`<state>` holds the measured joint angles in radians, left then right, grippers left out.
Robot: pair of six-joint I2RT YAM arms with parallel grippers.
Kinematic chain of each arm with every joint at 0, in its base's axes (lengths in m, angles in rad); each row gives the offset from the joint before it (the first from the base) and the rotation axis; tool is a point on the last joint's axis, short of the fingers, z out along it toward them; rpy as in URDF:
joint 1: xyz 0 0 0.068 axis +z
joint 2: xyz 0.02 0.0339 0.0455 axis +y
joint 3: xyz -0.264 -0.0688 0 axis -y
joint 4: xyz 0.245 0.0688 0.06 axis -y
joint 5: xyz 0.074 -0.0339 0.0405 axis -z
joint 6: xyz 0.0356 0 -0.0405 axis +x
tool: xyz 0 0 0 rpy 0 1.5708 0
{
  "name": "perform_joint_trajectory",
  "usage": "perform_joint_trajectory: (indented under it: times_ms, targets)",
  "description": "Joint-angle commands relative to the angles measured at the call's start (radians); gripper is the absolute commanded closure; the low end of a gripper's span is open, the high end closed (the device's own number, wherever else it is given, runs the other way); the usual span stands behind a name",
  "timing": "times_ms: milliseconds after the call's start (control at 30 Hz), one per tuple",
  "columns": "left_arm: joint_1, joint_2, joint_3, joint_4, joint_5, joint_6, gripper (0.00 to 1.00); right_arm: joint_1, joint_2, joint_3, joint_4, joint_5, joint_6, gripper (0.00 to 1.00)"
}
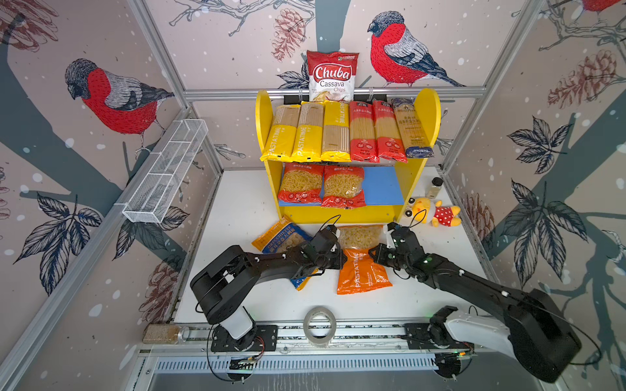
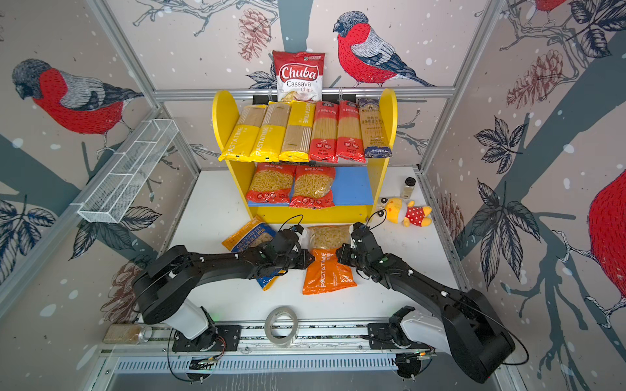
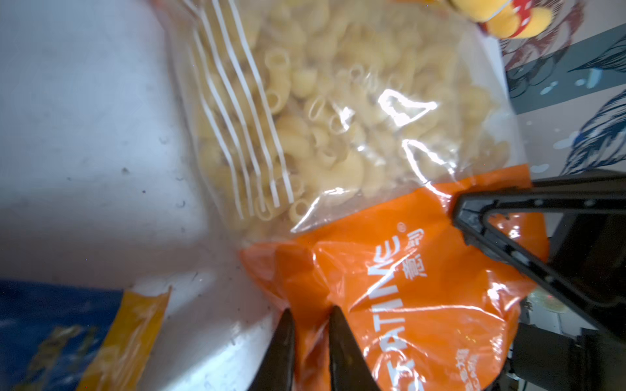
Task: Place and organize the pasta boxes and bags onto the shelf
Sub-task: 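Lift the orange bag with the right gripper while the left gripper releases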
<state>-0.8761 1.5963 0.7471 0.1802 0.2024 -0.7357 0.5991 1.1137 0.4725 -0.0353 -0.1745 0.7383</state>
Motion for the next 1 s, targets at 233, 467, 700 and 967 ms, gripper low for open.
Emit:
perform_joint_trajectory:
  times_ms: [233, 467, 700, 967]
  targets:
    - [-0.032, -0.085, 0.071, -0.014, 0.017, 0.074, 0.88, -0.017, -0.2, 0.047, -0.16, 0.078, -0.02, 0.92]
    - [-0.032, -0.178, 0.097, -0.041, 0.021, 0.129, 0.8, -0.057, -0.298, 0.183, -0.294, 0.119, -0.138, 0.97]
    - [-0.026, -0.26, 0.072, -0.043, -0.038, 0.176, 0.77, -0.076, -0.319, 0.357, -0.355, 0.128, -0.225, 1.0]
    - [0.004, -0.299, 0.003, 0.016, -0.038, 0.148, 0.76, -0.106, -0.244, 0.537, -0.362, 0.149, -0.339, 1.0]
